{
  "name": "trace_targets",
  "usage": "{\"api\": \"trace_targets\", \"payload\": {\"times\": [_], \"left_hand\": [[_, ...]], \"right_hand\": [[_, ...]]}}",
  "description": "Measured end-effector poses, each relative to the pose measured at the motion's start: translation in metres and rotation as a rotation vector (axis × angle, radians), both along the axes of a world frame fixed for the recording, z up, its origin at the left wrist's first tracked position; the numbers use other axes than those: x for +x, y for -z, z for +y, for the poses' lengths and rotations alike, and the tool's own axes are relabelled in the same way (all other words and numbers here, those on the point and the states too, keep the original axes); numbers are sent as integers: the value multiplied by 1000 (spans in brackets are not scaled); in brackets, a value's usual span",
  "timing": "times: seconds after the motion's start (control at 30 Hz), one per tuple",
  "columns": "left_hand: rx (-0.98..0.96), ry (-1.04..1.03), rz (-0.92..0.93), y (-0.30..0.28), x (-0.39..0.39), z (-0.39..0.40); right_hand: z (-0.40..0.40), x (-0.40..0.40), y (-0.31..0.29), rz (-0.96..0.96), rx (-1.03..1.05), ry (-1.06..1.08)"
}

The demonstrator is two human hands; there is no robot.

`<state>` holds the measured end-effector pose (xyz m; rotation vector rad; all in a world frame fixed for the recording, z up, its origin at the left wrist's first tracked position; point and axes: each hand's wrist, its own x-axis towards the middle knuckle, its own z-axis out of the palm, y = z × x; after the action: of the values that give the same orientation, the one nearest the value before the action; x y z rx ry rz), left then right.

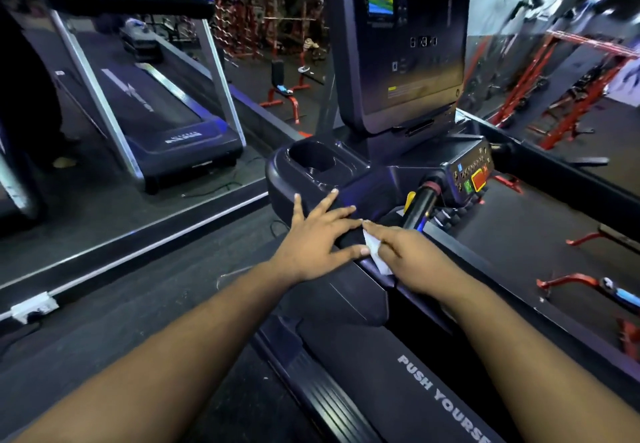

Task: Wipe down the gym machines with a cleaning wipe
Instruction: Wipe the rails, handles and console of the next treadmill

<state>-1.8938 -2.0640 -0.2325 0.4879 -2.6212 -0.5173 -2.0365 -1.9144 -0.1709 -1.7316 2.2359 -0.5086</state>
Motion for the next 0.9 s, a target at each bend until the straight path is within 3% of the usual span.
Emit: {"api": "trace_targets", "payload": {"times": [0.17, 0.3, 0.57, 0.77, 0.9], "left_hand": [[124, -61, 36, -7, -12, 9], [201, -105, 34, -10, -18, 12], [450, -154, 248, -27, -35, -2], [503, -65, 279, -42, -39, -58], [409, -49, 294, -49, -42, -106]], "right_hand": [[-17, -13, -3, -41, -28, 131], [-34, -30, -15, -36, 12, 102], [-65, -38, -37, -182, -214, 104], [-97, -54, -49, -180, -77, 75], [-128, -59, -51, -59, -255, 143]]}}
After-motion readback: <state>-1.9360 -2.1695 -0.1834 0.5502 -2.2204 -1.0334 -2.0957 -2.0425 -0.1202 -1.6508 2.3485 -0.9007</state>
